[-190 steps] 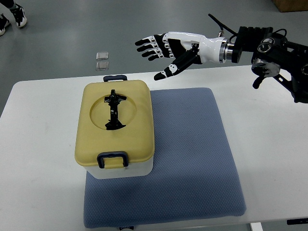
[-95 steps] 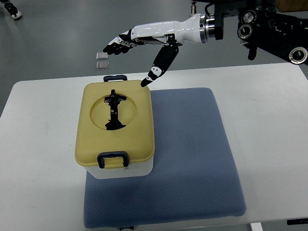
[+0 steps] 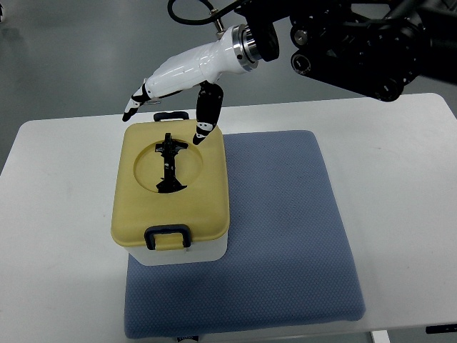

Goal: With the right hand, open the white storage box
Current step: 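Lower the right hand over the black handle on the yellow lid, then close the right hand's fingers around the black lid handle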

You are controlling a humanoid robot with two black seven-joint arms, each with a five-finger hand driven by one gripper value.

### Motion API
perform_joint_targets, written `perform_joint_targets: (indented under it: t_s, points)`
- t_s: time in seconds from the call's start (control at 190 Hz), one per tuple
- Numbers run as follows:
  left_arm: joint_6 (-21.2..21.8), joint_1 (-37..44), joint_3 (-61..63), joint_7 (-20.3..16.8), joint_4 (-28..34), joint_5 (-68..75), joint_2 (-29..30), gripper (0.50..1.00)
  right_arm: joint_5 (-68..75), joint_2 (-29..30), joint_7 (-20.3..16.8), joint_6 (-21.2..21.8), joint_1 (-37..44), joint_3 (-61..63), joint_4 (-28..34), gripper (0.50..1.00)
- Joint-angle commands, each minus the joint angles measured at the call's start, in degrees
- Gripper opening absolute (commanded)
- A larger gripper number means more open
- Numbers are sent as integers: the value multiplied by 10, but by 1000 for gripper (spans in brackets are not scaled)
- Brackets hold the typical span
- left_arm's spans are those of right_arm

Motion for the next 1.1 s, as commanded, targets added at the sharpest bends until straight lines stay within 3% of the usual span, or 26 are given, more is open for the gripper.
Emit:
perform_joint_targets:
  t_s: [0.0, 0.284, 0.494, 0.877, 1.097]
  points:
    - [0, 0, 0, 0, 0, 0, 0, 1000, -11, 21, 0, -4, 6, -18, -3, 915]
    - [0, 0, 0, 0, 0, 0, 0, 1000, -39, 53, -1, -39, 5, -59, -14, 901]
    - [0, 0, 0, 0, 0, 0, 0, 1000, -42, 53, -1, -47, 5, -62, -16, 838]
    - [0, 0, 0, 0, 0, 0, 0, 1000, -41, 53, 0, -47, 8, -62, -15, 793]
    - [0, 0, -1, 0, 0, 0, 0, 1000, -41, 60, 1, -47, 6, -62, -15, 719]
